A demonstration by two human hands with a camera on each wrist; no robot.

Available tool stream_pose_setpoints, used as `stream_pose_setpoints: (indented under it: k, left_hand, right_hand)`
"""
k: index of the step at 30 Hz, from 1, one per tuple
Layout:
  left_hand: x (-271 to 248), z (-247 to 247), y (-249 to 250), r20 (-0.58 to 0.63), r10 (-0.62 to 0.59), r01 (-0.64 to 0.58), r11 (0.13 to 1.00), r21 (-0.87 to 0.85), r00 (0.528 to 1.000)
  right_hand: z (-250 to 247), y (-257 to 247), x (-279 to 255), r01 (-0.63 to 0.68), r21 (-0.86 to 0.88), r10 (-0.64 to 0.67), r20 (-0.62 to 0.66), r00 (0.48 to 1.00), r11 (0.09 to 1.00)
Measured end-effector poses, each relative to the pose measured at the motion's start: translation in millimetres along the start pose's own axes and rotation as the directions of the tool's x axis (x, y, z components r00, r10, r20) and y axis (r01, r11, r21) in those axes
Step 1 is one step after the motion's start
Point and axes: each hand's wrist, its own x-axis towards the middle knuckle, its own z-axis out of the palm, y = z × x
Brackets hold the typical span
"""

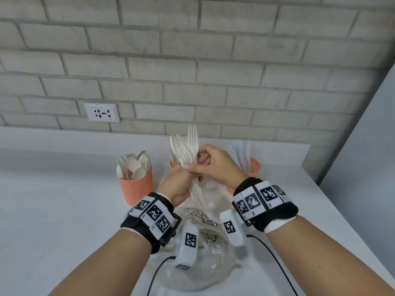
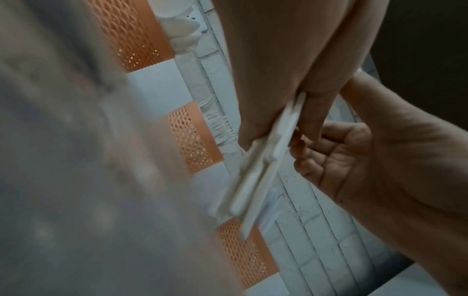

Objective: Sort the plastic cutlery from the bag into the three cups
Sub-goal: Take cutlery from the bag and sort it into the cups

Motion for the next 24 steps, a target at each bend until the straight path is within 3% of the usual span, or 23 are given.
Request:
stream_pose_setpoints:
  k: [4, 10, 14, 24]
  left_hand:
    - [-7, -1, 4, 0.015, 0.057, -0.057, 0.997, 0.044, 0.998]
    - [-14, -5, 10, 0.021, 0.156, -0.157, 0.976, 0.153, 0.988]
    - [-17, -9, 12, 0.033, 0.149, -0.152, 0.973, 0.173, 0.988]
    - [-20, -22, 16, 0.005, 0.073, -0.073, 0.972, 0.221, 0.997]
  right_hand:
    - [11, -4, -2, 0.067, 0.134, -0.061, -0.045, 0.997, 0.989]
    - [16, -11, 2, -0.037, 0.369, -0.017, 0.142, 0.990, 0.929]
    - [26, -9, 5, 0.016, 0.314, -0.041, 0.072, 0.997, 0.949]
    - [32, -12, 5, 0.006, 0.378, -0.046, 0.097, 0.994, 0.926]
